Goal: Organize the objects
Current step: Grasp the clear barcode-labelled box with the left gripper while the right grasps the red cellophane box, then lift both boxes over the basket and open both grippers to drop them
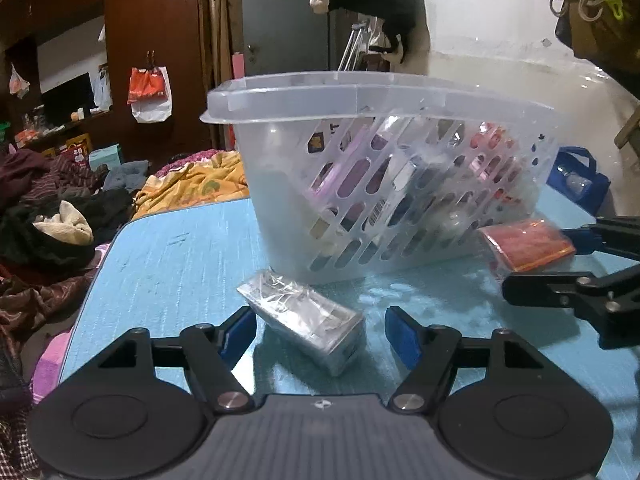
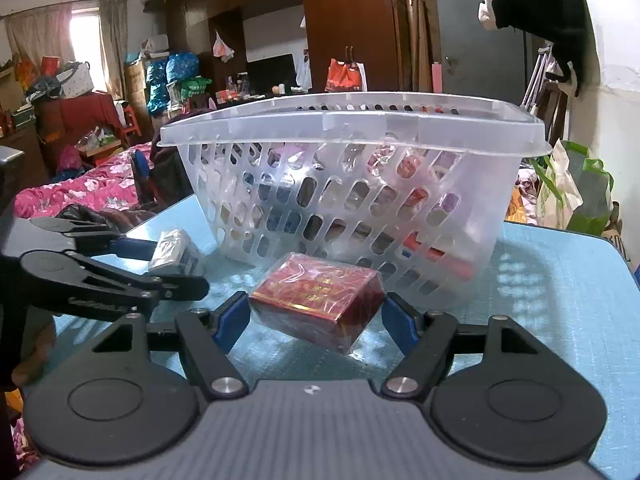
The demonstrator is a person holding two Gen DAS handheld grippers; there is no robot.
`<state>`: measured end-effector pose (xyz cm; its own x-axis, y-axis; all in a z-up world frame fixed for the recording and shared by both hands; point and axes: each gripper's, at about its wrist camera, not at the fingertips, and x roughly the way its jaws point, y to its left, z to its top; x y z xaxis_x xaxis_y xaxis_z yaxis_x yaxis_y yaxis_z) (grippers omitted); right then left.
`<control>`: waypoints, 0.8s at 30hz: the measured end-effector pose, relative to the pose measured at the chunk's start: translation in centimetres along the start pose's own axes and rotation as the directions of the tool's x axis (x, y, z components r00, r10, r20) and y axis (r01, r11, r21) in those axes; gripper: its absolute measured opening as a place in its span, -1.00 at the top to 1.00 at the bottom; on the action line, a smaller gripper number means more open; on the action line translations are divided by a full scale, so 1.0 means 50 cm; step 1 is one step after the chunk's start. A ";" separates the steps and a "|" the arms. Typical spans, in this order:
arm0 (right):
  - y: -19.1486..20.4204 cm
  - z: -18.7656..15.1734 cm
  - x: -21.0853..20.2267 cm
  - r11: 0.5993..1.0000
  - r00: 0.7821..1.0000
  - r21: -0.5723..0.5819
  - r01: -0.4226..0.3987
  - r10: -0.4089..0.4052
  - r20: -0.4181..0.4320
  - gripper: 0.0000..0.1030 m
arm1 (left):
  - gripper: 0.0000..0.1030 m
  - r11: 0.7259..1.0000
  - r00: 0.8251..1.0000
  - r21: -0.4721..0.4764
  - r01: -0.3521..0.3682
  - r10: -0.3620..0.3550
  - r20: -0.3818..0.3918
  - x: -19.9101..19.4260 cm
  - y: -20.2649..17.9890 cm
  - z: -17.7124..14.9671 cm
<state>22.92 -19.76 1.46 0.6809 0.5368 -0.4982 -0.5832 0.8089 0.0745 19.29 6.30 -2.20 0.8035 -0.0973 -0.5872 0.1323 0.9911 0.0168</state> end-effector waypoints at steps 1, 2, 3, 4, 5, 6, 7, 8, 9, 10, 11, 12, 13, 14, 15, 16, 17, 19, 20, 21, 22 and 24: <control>0.002 0.000 0.000 1.000 1.000 -0.001 0.000 0.000 0.002 -0.46 | -0.44 1.000 1.000 -0.004 -0.001 0.001 -0.005 0.002 0.001 0.001; 0.004 0.000 0.003 1.000 1.000 -0.002 0.000 0.000 0.004 -0.46 | -0.35 1.000 1.000 -0.006 0.000 0.000 -0.008 0.001 0.002 0.001; 0.004 0.000 0.003 1.000 1.000 -0.001 0.000 0.000 0.006 -0.46 | -0.09 1.000 1.000 -0.007 0.001 -0.001 -0.004 -0.001 0.004 0.000; 0.005 -0.001 0.001 1.000 1.000 0.000 -0.001 0.001 0.008 -0.46 | -0.08 1.000 1.000 -0.009 0.004 -0.004 -0.005 -0.003 0.005 -0.001; 0.005 -0.002 0.000 1.000 1.000 0.001 -0.003 0.003 0.009 -0.46 | -0.05 1.000 1.000 -0.009 0.007 -0.007 0.003 -0.006 0.004 -0.002; 0.004 -0.002 0.000 1.000 1.000 0.002 -0.004 0.004 0.012 -0.46 | -0.03 1.000 1.000 -0.005 0.010 -0.010 0.016 -0.011 0.003 -0.004; 0.003 -0.003 -0.001 1.000 1.000 0.004 -0.005 0.005 0.015 -0.46 | -0.03 1.000 0.999 0.003 0.006 -0.006 0.032 -0.015 0.000 -0.004; 0.002 -0.003 -0.002 1.000 1.000 0.006 -0.005 0.005 0.019 -0.46 | -0.02 1.000 0.999 0.013 -0.003 0.003 0.050 -0.021 -0.004 -0.006; 0.002 -0.004 -0.005 1.000 1.000 0.009 -0.004 0.004 0.027 -0.46 | -0.02 1.000 0.998 0.020 -0.009 0.007 0.069 -0.026 -0.008 -0.007; 0.001 -0.004 -0.008 1.000 0.999 0.011 -0.001 0.001 0.035 -0.46 | -0.01 1.000 0.996 0.024 -0.007 0.005 0.093 -0.035 -0.010 -0.010; 0.001 -0.005 -0.011 1.000 0.999 0.010 0.002 -0.002 0.042 -0.46 | -0.01 1.000 0.993 0.019 0.007 -0.009 0.116 -0.045 -0.010 -0.013; 0.001 -0.007 -0.017 1.000 0.999 0.010 0.004 -0.005 0.050 -0.46 | -0.01 0.999 0.991 0.008 0.032 -0.033 0.132 -0.055 -0.009 -0.018; -0.001 -0.010 -0.023 1.000 0.998 0.012 0.004 -0.005 0.062 -0.45 | -0.01 0.998 0.987 0.006 0.055 -0.055 0.153 -0.066 -0.010 -0.023; -0.002 -0.011 -0.030 1.000 0.997 0.010 0.001 -0.002 0.075 -0.45 | -0.01 0.998 0.982 0.014 0.064 -0.066 0.177 -0.079 -0.015 -0.028; -0.001 -0.013 -0.036 1.000 0.997 0.005 0.005 -0.005 0.081 -0.45 | -0.01 0.998 0.978 0.019 0.066 -0.069 0.198 -0.092 -0.020 -0.032; 0.000 -0.014 -0.042 1.000 0.996 0.001 0.011 -0.011 0.089 -0.45 | -0.01 0.997 0.973 0.023 0.073 -0.076 0.220 -0.104 -0.026 -0.036; 0.000 -0.015 -0.048 1.000 0.995 -0.003 0.017 -0.017 0.097 -0.45 | -0.01 0.996 0.966 0.027 0.085 -0.089 0.242 -0.118 -0.032 -0.040; 0.000 -0.017 -0.062 1.000 0.993 -0.003 0.020 -0.020 0.117 -0.45 | 0.00 0.994 0.953 0.035 0.101 -0.107 0.284 -0.140 -0.043 -0.046; 0.000 -0.018 -0.072 1.000 0.992 -0.001 0.017 -0.017 0.129 -0.45 | 0.00 0.993 0.944 0.041 0.110 -0.117 0.309 -0.153 -0.047 -0.050; 0.000 -0.018 -0.083 1.000 0.989 0.002 0.014 -0.014 0.144 -0.45 | 0.00 0.992 0.936 0.047 0.119 -0.127 0.328 -0.164 -0.051 -0.054; 0.001 -0.018 -0.094 1.000 0.987 0.005 0.011 -0.012 0.160 -0.45 | 0.00 0.991 0.928 0.050 0.127 -0.136 0.348 -0.177 -0.056 -0.058; 0.003 -0.015 -0.120 1.000 0.981 0.008 0.004 -0.005 0.193 -0.45 | 0.00 0.988 0.905 0.063 0.139 -0.153 0.396 -0.203 -0.063 -0.055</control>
<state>18.43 -23.02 3.81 0.7566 0.5687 -0.3227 -0.5769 0.8129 0.0797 9.11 4.39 1.50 0.9372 -0.2757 -0.2136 0.2792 0.9601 -0.0140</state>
